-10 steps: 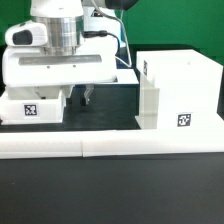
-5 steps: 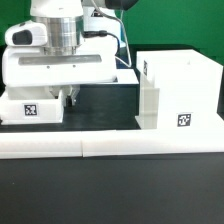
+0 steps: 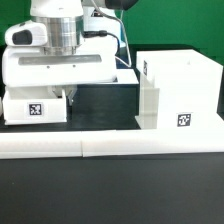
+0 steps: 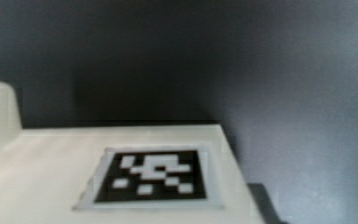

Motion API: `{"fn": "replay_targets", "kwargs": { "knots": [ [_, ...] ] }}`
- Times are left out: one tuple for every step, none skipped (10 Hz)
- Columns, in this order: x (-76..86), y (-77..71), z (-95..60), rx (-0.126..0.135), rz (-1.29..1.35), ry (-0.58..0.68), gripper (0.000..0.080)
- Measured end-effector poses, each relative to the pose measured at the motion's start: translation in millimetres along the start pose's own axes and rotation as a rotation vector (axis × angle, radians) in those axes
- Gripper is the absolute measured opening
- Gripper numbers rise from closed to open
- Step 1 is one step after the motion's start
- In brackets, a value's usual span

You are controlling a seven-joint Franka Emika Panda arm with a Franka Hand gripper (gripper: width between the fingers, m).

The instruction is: Assemble drawer

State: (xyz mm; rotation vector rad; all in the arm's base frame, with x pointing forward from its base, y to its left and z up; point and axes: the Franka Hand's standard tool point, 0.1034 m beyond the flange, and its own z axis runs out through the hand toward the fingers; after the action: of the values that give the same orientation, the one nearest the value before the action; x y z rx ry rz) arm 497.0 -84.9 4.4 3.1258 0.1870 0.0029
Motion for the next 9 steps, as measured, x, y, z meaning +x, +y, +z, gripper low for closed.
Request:
{"fn": "replay_targets", "kwargs": {
  "knots": [
    [2.4,-6.3,-1.7,0.003,0.005,-0.001,0.0041],
    [7.2,-15.2,-7.0,0.01,0.011,-0.002,0.0041],
    [13.3,-24.2,-12.6,0.013,0.003,0.004,0.0041],
    [18.3,-31.0,-15.1,0.013,-0.006,0.011,0.0041],
    [21.8,-36.0,-16.3,0.011,-0.013,0.015,0.0041],
    [20.6,-34.3,-15.3,0.011,-0.012,0.013,0.0041],
    [20.5,-34.3,-15.1,0.011,-0.012,0.013,0.0041],
    [20.4,-34.3,-14.9,0.01,-0.026,0.012,0.0041],
    [20.3,-34.2,-14.7,0.01,-0.042,0.012,0.0041]
  ]
}}
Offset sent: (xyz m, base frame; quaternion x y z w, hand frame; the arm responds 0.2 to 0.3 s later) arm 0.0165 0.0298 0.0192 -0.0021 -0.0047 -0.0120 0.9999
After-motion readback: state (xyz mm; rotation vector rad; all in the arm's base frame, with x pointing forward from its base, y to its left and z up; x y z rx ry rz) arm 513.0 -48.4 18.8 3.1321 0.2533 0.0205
